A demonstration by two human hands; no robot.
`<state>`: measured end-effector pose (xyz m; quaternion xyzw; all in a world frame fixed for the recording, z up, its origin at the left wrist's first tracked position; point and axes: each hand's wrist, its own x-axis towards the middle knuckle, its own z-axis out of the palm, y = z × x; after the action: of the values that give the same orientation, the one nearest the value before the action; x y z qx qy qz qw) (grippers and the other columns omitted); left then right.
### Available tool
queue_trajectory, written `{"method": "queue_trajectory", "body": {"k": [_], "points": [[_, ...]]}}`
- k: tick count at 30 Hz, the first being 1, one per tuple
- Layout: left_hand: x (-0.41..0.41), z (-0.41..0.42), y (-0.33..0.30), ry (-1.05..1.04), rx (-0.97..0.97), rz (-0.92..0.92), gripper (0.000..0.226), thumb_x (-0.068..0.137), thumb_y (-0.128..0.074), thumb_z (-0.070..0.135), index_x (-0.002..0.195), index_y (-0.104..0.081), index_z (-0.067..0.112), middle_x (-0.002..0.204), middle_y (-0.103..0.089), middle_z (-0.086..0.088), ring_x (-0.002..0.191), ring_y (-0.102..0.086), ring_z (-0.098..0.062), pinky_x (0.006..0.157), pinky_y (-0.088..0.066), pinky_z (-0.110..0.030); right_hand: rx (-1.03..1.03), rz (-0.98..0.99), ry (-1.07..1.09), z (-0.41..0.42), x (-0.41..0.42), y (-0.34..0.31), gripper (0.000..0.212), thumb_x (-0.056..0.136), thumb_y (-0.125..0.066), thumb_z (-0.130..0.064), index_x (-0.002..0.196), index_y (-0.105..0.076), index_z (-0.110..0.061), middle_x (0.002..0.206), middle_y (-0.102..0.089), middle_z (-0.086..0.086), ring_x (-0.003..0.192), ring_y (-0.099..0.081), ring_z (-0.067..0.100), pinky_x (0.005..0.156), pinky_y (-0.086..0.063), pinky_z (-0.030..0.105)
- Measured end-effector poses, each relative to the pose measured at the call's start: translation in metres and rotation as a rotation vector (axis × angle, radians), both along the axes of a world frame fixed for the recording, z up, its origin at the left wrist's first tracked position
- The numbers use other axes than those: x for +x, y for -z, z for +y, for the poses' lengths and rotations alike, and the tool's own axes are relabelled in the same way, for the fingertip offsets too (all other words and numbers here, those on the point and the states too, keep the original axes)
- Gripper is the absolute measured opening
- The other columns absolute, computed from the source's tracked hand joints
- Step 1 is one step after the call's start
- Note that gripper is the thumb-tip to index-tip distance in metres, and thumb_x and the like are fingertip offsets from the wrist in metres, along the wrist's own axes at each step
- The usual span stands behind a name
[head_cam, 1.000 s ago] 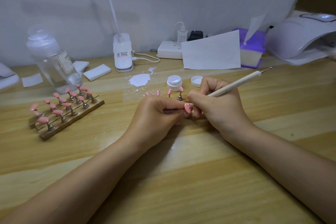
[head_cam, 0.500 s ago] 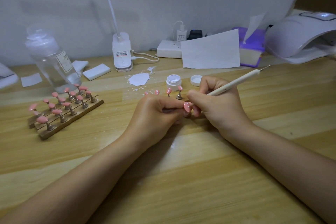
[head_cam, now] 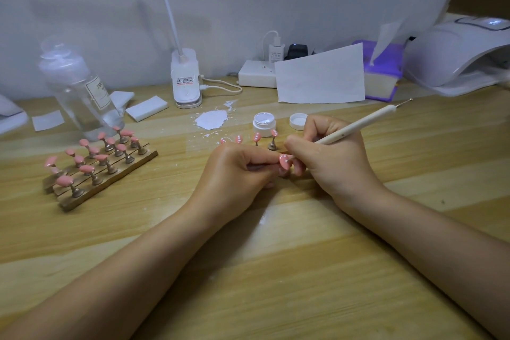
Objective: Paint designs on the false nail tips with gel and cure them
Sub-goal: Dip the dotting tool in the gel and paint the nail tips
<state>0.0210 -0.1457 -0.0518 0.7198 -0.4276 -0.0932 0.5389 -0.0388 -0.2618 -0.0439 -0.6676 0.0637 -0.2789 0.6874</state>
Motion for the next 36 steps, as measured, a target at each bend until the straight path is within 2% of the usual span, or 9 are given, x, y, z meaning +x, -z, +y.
{"method": "queue_trajectory", "body": {"k": [12, 20, 26, 30, 36], "points": [[-0.0007, -0.0002, -0.0007, 0.016, -0.006, -0.016, 0.022, 0.080, -0.064, 0.000, 0.078, -0.072, 0.020, 0.058, -0.063, 0.023, 0.052, -0.048, 0.018, 0.064, -0.030, 0.010, -0.010, 0.005, 0.003, 0.0006, 0.0005, 0.0009, 0.041, 0.072, -0.050, 0.017, 0.048, -0.031, -0.010, 0.030, -0.043, -0.001, 0.032, -0.048, 0.009, 0.040, -0.040, 0.014], [-0.0011, 0.0007, -0.0012, 0.008, -0.003, -0.006, 0.025, 0.080, -0.063, -0.004, 0.082, -0.072, 0.020, 0.055, -0.062, 0.023, 0.052, -0.048, 0.017, 0.063, -0.031, 0.009, -0.015, -0.007, 0.001, 0.0007, -0.0004, 0.0006, 0.040, 0.072, -0.050, 0.018, 0.048, -0.032, -0.009, 0.030, -0.043, -0.001, 0.031, -0.048, 0.007, 0.039, -0.039, 0.012], [0.0003, 0.0003, 0.0004, 0.008, 0.006, 0.033, 0.025, 0.081, -0.065, 0.002, 0.075, -0.072, 0.025, 0.060, -0.065, 0.021, 0.059, -0.051, 0.015, 0.060, -0.043, -0.002, -0.020, -0.007, -0.002, 0.0013, -0.0010, -0.0005, 0.040, 0.073, -0.049, 0.019, 0.049, -0.033, -0.009, 0.029, -0.042, -0.002, 0.029, -0.045, 0.003, 0.037, -0.037, 0.011], [-0.0002, 0.0006, -0.0006, -0.008, 0.005, -0.004, 0.025, 0.079, -0.064, -0.002, 0.079, -0.073, 0.022, 0.059, -0.065, 0.019, 0.054, -0.051, 0.013, 0.062, -0.034, 0.007, -0.020, -0.005, -0.006, 0.0011, -0.0011, -0.0006, 0.040, 0.072, -0.050, 0.019, 0.049, -0.033, -0.008, 0.030, -0.043, -0.001, 0.030, -0.046, 0.004, 0.038, -0.039, 0.012], [-0.0003, 0.0003, -0.0002, -0.004, 0.000, -0.008, 0.028, 0.080, -0.064, -0.004, 0.082, -0.071, 0.023, 0.056, -0.062, 0.025, 0.053, -0.050, 0.017, 0.063, -0.034, 0.007, -0.014, -0.003, 0.002, 0.0009, -0.0009, -0.0006, 0.040, 0.073, -0.050, 0.018, 0.048, -0.032, -0.009, 0.029, -0.042, -0.002, 0.029, -0.046, 0.004, 0.037, -0.037, 0.011]]}}
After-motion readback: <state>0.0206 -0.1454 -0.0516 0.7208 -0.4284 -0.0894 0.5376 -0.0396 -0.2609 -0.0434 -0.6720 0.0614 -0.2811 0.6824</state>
